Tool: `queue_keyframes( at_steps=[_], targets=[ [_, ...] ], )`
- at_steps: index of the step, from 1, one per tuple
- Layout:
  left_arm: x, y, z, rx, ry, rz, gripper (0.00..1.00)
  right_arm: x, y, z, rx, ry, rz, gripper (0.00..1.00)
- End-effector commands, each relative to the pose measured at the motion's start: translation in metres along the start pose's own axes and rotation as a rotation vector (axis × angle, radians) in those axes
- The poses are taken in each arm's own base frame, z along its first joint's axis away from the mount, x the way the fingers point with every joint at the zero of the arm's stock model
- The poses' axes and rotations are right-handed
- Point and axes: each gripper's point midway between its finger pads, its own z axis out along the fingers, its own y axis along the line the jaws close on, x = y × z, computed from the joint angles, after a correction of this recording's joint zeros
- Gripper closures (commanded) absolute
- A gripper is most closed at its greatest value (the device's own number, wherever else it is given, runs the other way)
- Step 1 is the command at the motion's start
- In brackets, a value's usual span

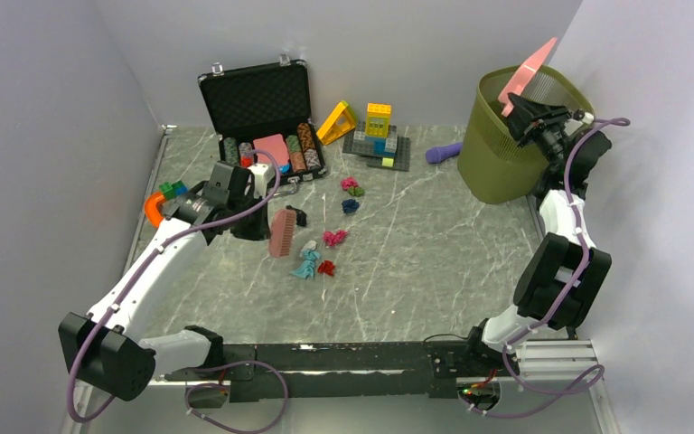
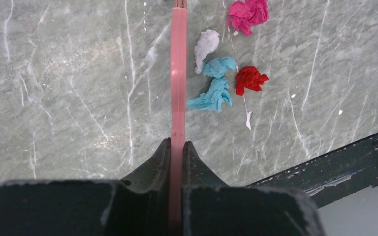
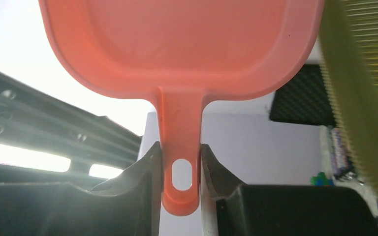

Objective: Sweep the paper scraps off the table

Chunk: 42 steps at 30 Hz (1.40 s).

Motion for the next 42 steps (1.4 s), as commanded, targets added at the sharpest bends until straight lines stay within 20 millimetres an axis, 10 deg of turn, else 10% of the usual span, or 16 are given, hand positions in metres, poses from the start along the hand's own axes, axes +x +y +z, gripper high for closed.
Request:
queue_keyframes(
  at_steps=[1,12,19,24,34,42],
  targets=[
    [-0.017,-0.009,-0.005,0.040,-0.059,-0.012,1.00,0.017,0.056,-0.010,-0.207,0.057,-0.017,1.00],
    [-0.021,-0.011,-0.008,0.047,-0.082,-0.009,1.00,0.035,0.040,-0.023,-0.184,0.079,-0.099,1.00],
    [-0.041,-0.030,-0.008,0.136,-0.109,-0.024,1.00,0.097,0.065,-0.002,-0.020,0.284,-0.511,1.00],
    [-0.077,-0.068,-0.002,0.327,-0.184,-0.083,1.00,0.137,0.034,-0.012,0.110,0.326,-0.644,1.00],
    [-0.156,-0.104,0.066,0.526,-0.253,-0.352,1.00,0.222,-0.060,-0.068,0.386,0.462,-0.914,1.00],
    [-0.209,-0.101,0.157,0.470,-0.254,-0.596,1.00,0.225,-0.118,-0.123,0.571,0.457,-0.968,1.00]
  ],
)
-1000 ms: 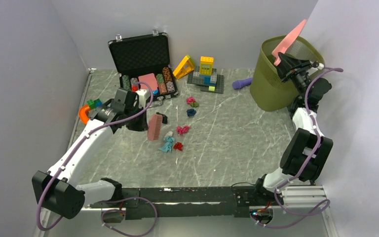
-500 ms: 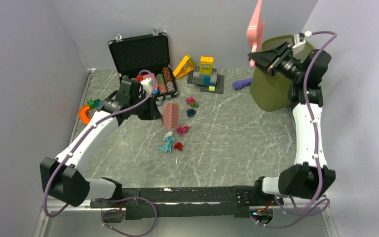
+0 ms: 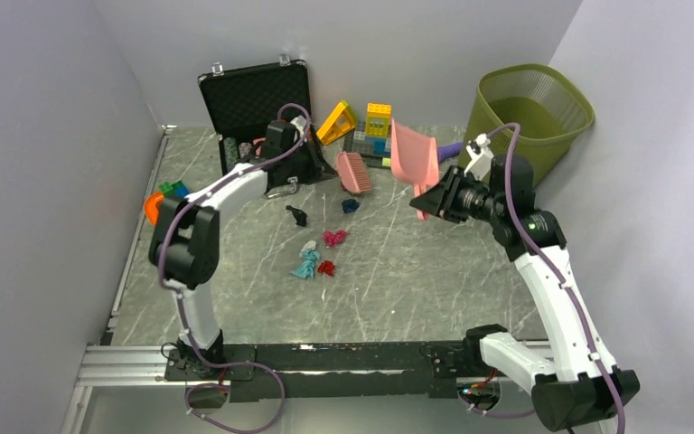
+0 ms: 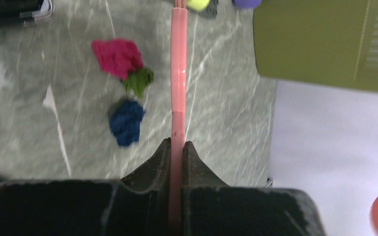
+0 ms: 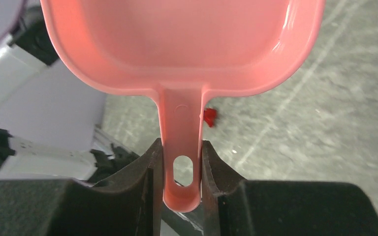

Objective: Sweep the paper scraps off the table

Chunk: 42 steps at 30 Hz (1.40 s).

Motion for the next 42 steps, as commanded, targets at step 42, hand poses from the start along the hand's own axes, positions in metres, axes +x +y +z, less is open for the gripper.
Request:
queue_keyframes(
  at_steps=[42],
  targets=[
    [-0.023,0.057,-0.185,-0.895,0.015,0.631,1.00,0.193,-0.106,0.026,0.615,0.794,-0.591,1.00]
  ],
)
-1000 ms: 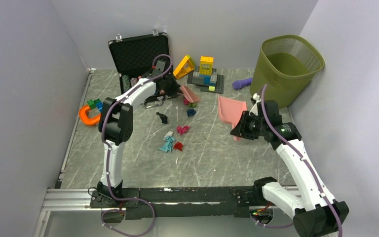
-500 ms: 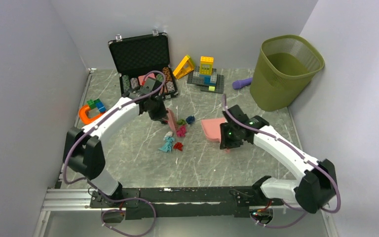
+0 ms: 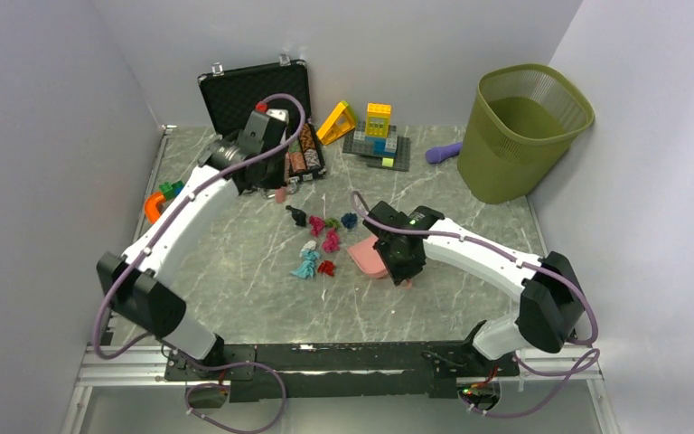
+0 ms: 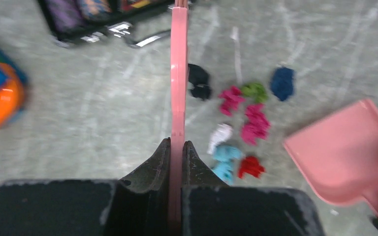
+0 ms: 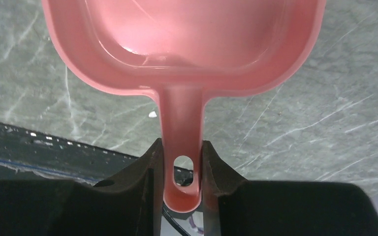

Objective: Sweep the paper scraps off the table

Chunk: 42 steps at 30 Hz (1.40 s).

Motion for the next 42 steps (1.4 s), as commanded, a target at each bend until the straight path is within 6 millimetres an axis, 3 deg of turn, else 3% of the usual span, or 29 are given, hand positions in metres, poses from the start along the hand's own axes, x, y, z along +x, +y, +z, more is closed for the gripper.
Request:
queue_keyframes(
  at_steps=[1,9,13,24,30,35,39,42],
  targets=[
    [0.002,0.052,0.012,-0.293,0.137,0.249,1.00,0.013,0.008,-0.008,-0.041,0.052,-0.088,1.00],
    [0.018,0.050,0.071,-0.323,0.305,0.401,1.00,0.037,0.039,0.003,-0.124,0.137,-0.191,1.00],
    [0.023,0.027,0.093,-0.226,0.347,0.457,1.00,0.042,0.053,0.009,-0.154,0.157,-0.221,1.00],
    [0.042,-0.058,0.125,0.151,0.383,0.604,1.00,-0.011,0.074,0.038,-0.183,0.097,-0.210,1.00],
    [0.068,-0.090,0.106,0.389,0.462,0.573,1.00,-0.046,0.073,0.047,-0.184,0.042,-0.193,1.00],
    [0.087,-0.111,0.067,0.530,0.507,0.493,1.00,-0.062,0.074,0.058,-0.164,0.019,-0.237,1.00],
    [0.091,-0.117,0.044,0.552,0.486,0.424,1.00,-0.066,0.080,0.059,-0.177,-0.015,-0.241,1.00],
    [0.085,-0.108,0.036,0.486,0.455,0.407,1.00,-0.065,0.082,0.053,-0.192,-0.052,-0.241,1.00]
  ],
)
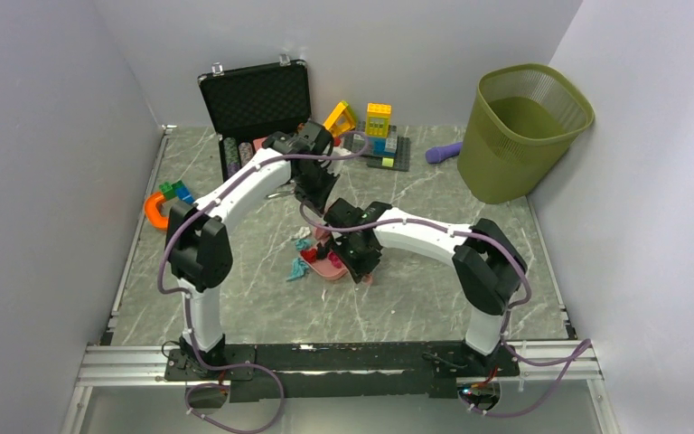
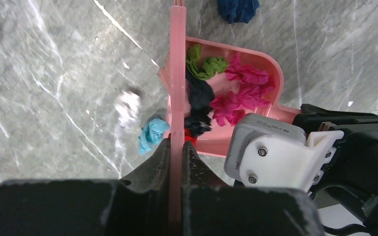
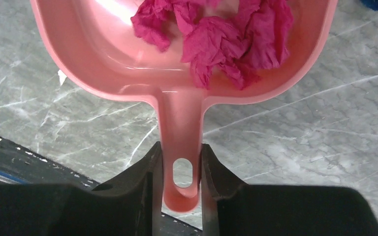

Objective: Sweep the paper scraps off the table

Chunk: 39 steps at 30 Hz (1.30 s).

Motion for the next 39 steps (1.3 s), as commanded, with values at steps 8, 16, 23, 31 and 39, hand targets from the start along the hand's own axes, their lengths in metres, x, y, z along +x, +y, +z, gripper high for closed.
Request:
queue_keyframes(
  at_steps=[8,16,23,31,39],
  targets=[
    [0.011,-0.031,-0.070,-0.013,-0.083,-0.086,1.00,0.001,-0.001,-0.020,0.029,-0.210,0.007,1.00],
    [0.004,-0.029,-0.135,-0.009,-0.311,-0.174,1.00,0.013,0.000,-0.050,0.004,-0.362,0.036,1.00],
    [0.004,-0.005,-0.192,0.063,-0.573,-0.324,0.99,0.011,0.000,-0.082,-0.008,-0.439,0.058,1.00],
    [0.018,0.006,-0.216,0.145,-0.681,-0.406,1.00,0.001,-0.005,-0.118,0.015,-0.512,0.081,1.00],
    [0.063,0.054,-0.194,0.009,-0.609,-0.540,1.00,-0.018,-0.032,-0.186,0.120,-0.587,0.201,1.00]
  ],
)
